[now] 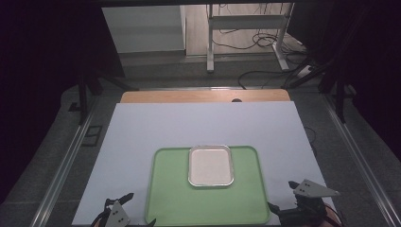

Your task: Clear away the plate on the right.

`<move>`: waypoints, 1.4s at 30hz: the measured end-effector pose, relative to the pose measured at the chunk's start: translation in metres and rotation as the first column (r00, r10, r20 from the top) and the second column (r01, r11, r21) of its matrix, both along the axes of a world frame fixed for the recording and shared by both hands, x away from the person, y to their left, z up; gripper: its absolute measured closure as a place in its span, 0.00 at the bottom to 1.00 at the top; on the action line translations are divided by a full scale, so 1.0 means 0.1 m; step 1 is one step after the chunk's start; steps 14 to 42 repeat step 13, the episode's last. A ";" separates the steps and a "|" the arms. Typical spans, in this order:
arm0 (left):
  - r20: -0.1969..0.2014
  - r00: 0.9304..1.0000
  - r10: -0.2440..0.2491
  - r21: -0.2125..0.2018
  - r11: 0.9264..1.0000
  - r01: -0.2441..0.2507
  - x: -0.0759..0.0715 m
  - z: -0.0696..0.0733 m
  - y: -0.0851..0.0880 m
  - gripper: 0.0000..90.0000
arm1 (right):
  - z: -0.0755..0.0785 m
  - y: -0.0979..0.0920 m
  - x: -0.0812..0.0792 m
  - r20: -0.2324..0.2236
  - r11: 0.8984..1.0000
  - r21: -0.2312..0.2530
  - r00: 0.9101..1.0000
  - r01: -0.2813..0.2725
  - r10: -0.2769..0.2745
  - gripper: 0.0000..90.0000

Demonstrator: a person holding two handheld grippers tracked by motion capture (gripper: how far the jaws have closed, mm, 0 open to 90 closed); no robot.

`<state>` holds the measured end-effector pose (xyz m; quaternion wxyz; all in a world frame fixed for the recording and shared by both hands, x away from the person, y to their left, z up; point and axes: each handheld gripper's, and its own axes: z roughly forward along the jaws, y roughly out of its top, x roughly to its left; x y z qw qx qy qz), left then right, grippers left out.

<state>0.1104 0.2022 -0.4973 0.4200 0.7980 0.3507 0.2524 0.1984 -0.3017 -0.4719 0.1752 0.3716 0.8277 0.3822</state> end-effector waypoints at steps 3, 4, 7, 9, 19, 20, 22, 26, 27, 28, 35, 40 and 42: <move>0.000 1.000 0.000 -0.002 1.000 0.000 0.00 0.00 0.00 0.01 | -0.03 -0.04 -0.01 -0.008 1.000 -0.003 1.000 0.011 -0.011 0.00; 0.000 1.000 0.001 -0.003 1.000 -0.001 0.00 0.00 0.00 0.01 | -0.04 -0.05 -0.02 -0.013 1.000 -0.004 1.000 0.015 -0.015 0.00; -0.001 1.000 0.001 -0.005 1.000 -0.001 0.00 0.00 0.01 0.01 | -0.08 -0.08 -0.02 -0.041 1.000 -0.009 0.999 0.021 -0.021 0.00; -0.001 1.000 0.001 -0.006 1.000 -0.001 0.00 0.00 0.01 0.01 | -0.07 -0.09 -0.02 -0.036 1.000 -0.001 0.999 0.024 -0.024 0.00; -0.003 1.000 0.002 -0.007 1.000 -0.002 0.01 0.00 0.00 0.01 | -0.09 -0.07 -0.01 -0.051 1.000 -0.016 0.998 0.025 -0.025 0.00; -0.003 1.000 0.002 -0.007 1.000 -0.002 0.01 0.00 0.00 0.01 | -0.09 -0.07 -0.01 -0.051 1.000 -0.016 0.998 0.025 -0.025 0.00; -0.003 1.000 0.002 -0.007 1.000 -0.002 0.01 0.00 0.00 0.01 | -0.09 -0.07 -0.01 -0.051 1.000 -0.016 0.998 0.025 -0.025 0.00; -0.003 1.000 0.002 -0.007 1.000 -0.002 0.01 0.00 0.00 0.01 | -0.09 -0.07 -0.01 -0.051 1.000 -0.016 0.998 0.025 -0.025 0.00; -0.003 1.000 0.002 -0.007 1.000 -0.002 0.01 0.00 0.00 0.01 | -0.09 -0.07 -0.01 -0.051 1.000 -0.016 0.998 0.025 -0.025 0.00; -0.003 1.000 0.002 -0.007 1.000 -0.002 0.01 0.00 0.00 0.01 | -0.09 -0.07 -0.01 -0.051 1.000 -0.016 0.998 0.025 -0.025 0.00; -0.003 1.000 0.002 -0.007 1.000 -0.002 0.01 0.00 0.00 0.01 | -0.09 -0.07 -0.01 -0.051 1.000 -0.016 0.998 0.025 -0.025 0.00; -0.003 1.000 0.002 -0.007 1.000 -0.002 0.01 0.00 0.00 0.01 | -0.09 -0.07 -0.01 -0.051 1.000 -0.016 0.998 0.025 -0.025 0.00; -0.003 1.000 0.002 -0.007 1.000 -0.002 0.01 0.00 0.00 0.01 | -0.09 -0.07 -0.01 -0.051 1.000 -0.016 0.998 0.025 -0.025 0.00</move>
